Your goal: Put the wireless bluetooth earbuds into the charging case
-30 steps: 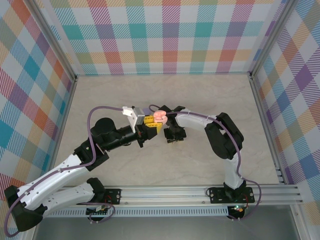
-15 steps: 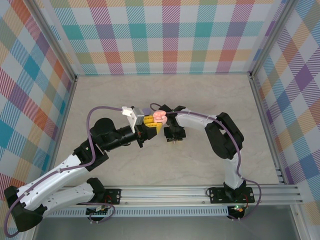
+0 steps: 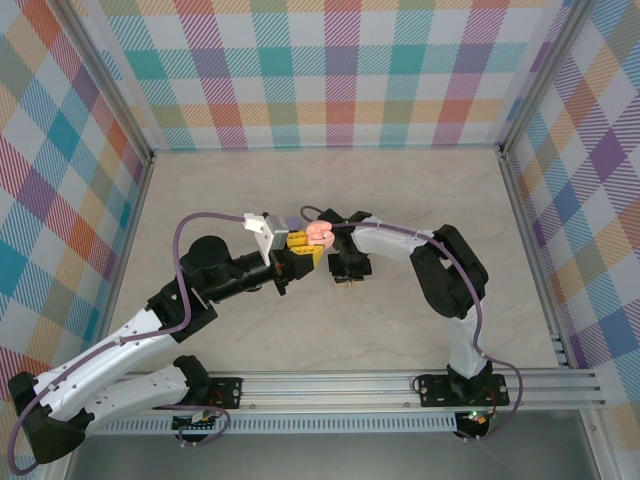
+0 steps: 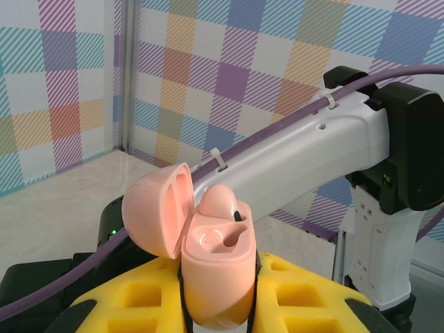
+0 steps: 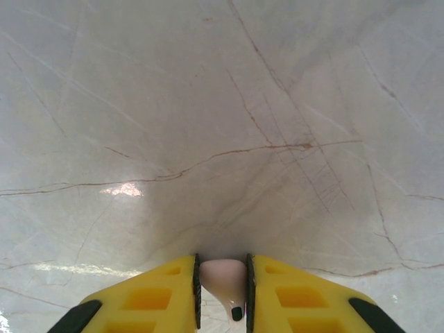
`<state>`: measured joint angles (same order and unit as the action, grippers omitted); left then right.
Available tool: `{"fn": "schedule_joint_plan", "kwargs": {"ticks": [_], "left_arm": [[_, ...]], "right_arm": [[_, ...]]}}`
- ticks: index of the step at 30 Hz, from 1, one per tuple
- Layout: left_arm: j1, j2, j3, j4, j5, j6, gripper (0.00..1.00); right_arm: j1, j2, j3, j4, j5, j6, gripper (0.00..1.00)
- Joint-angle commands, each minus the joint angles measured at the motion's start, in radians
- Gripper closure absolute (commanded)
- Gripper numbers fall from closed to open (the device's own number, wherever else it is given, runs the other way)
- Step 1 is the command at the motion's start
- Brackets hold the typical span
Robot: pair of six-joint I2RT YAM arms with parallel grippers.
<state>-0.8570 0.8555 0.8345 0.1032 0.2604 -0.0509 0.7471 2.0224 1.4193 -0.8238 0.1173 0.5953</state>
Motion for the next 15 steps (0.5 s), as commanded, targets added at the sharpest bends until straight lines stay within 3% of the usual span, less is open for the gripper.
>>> {"fn": "schedule_joint_plan", "kwargs": {"ticks": [1,8,15], "left_arm": [[-0.014,-0.012,0.005,0.011,0.011,0.008,0.90],[-0.013,-0.010,0.001,-0.009,-0.023,-0.002,0.90],[-0.010,0.000,0.003,-0.092,-0.209,-0.068,0.91]], "right_arm": [[-0.005,0.007,-0.038,0.044,0.025,0.012,0.79],[-0.023,-0.072,-0.109,0.126,0.014,0.008,0.81],[-0.071,-0.202,-0.261,0.302,-0.059,-0.015,0.81]]}}
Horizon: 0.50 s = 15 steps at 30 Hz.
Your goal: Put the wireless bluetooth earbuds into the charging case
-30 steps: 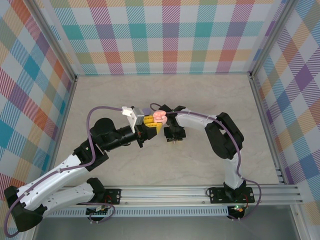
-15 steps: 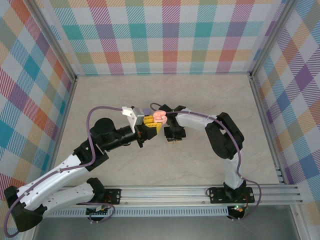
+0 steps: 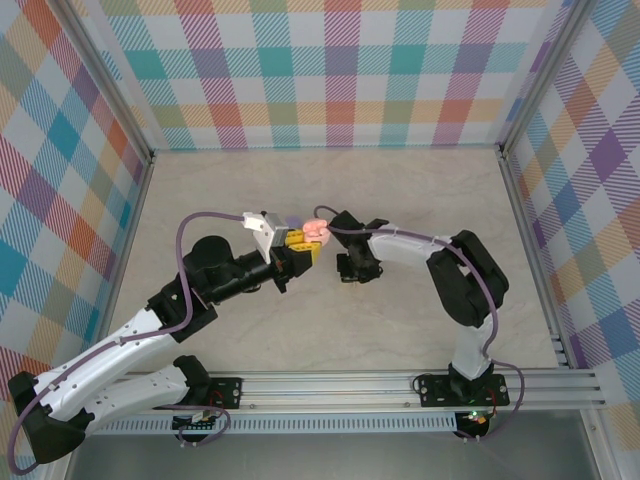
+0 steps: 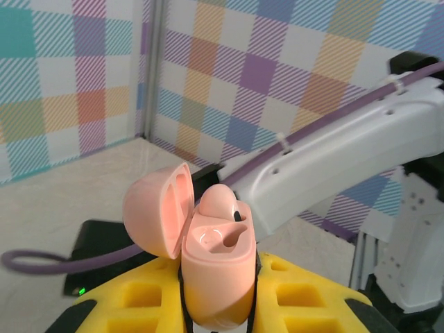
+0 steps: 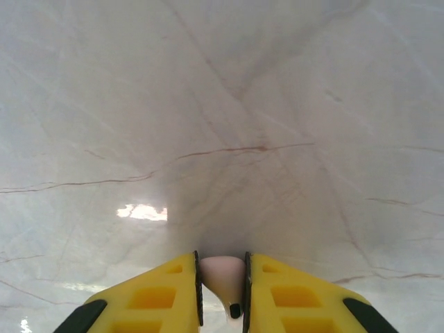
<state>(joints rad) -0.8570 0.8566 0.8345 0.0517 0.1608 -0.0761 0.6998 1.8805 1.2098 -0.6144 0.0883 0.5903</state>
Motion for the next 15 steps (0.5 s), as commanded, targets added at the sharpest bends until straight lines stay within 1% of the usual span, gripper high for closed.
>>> {"fn": "schedule_joint_plan", "kwargs": {"ticks": [1,3,5,11,15], "left_arm": [[-0.008,0.004,0.004,-0.053,-0.131,-0.053,0.91],[0.010,0.018,0.010,-0.079,-0.153,-0.082,0.91],[0.035,0.035,0.014,-0.096,-0.147,-0.112,0.91],[0.118,0.109,0.004,-0.111,-0.069,-0.192,0.91],[0.146,0.161,0.000,-0.106,-0.035,-0.224,0.91]], "right_arm": [[-0.031,-0.078,-0.070,0.115,-0.043,-0.011,0.81],[-0.048,-0.116,-0.115,0.166,-0.073,-0.015,0.82],[-0.064,-0.155,-0.154,0.210,-0.093,-0.014,0.82],[-0.102,-0.297,-0.256,0.302,-0.131,-0.013,0.82],[-0.109,-0.407,-0.296,0.327,-0.141,-0.030,0.82]]}}
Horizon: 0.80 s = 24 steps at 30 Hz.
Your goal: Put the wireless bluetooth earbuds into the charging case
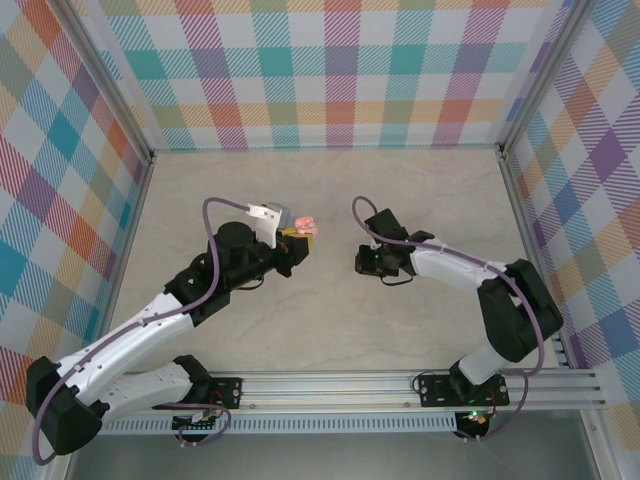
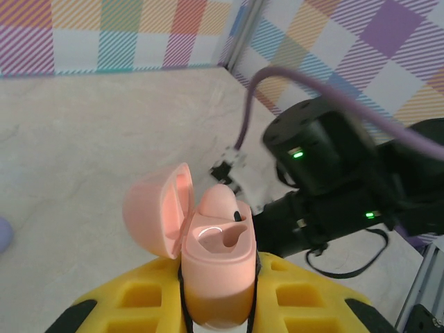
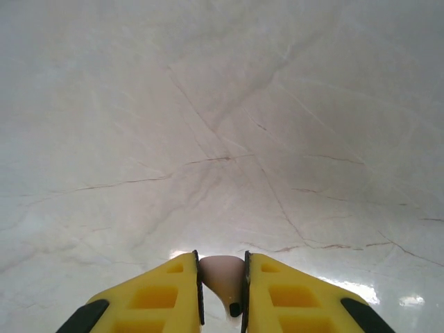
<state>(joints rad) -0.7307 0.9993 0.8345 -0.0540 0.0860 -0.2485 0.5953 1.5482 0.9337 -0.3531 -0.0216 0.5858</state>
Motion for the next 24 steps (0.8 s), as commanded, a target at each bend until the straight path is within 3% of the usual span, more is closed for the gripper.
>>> {"fn": "schedule_joint_plan", "kwargs": {"ticks": [1,10,24], "left_arm": [[0.024,0.027,-0.004,0.004,0.044,-0.057,0.91],[0.041,0.114,-0.005,0.019,0.070,-0.064,0.91],[0.027,0.161,-0.067,0.256,0.270,0.029,0.91]], "right_arm": [[-0.005,-0.097,-0.026,0.071,-0.036,-0.029,0.82],[-0.004,-0.314,-0.053,0.111,-0.123,-0.076,0.81],[0.002,-0.540,-0.015,0.168,-0.311,-0.096,0.80]]}}
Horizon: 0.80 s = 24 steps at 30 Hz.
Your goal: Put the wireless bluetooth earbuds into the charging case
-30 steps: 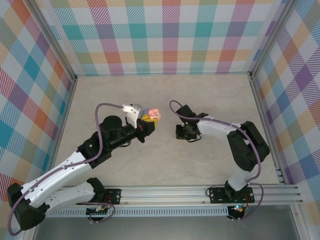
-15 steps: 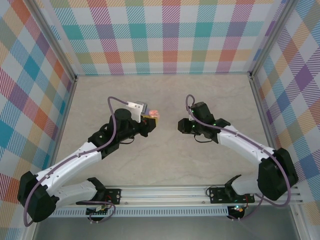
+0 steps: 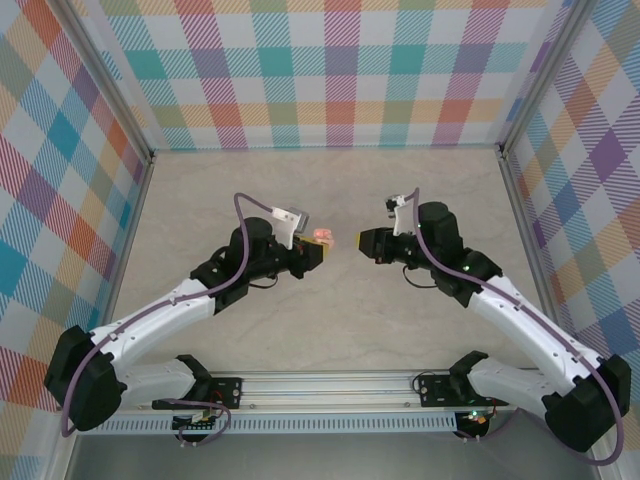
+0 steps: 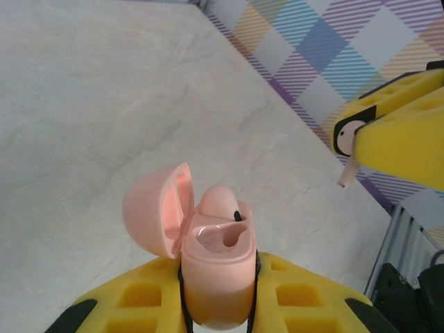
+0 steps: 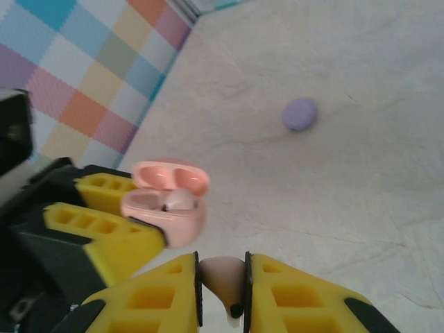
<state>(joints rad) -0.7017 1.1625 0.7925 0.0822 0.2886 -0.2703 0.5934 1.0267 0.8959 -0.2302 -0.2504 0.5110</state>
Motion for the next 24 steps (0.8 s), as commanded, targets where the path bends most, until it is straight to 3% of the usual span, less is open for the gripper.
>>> {"fn": "schedule_joint_plan", "kwargs": {"ticks": [1,9,24], "left_arm": [[-0.008,-0.006,-0.033,0.142,0.071,0.067,0.91],[-0.087,-0.048,-0.091,0.248,0.056,0.227,0.91],[-0.120,-0.076,-0.073,0.244,0.085,0.255,0.90]], "right_arm": [[0.008,-0.020,0.033,0.043,-0.094,-0.026,0.80],[0.082,-0.034,0.103,0.026,-0.110,-0.070,0.79],[0.134,-0.036,0.127,-0.006,-0.059,-0.113,0.78]]}}
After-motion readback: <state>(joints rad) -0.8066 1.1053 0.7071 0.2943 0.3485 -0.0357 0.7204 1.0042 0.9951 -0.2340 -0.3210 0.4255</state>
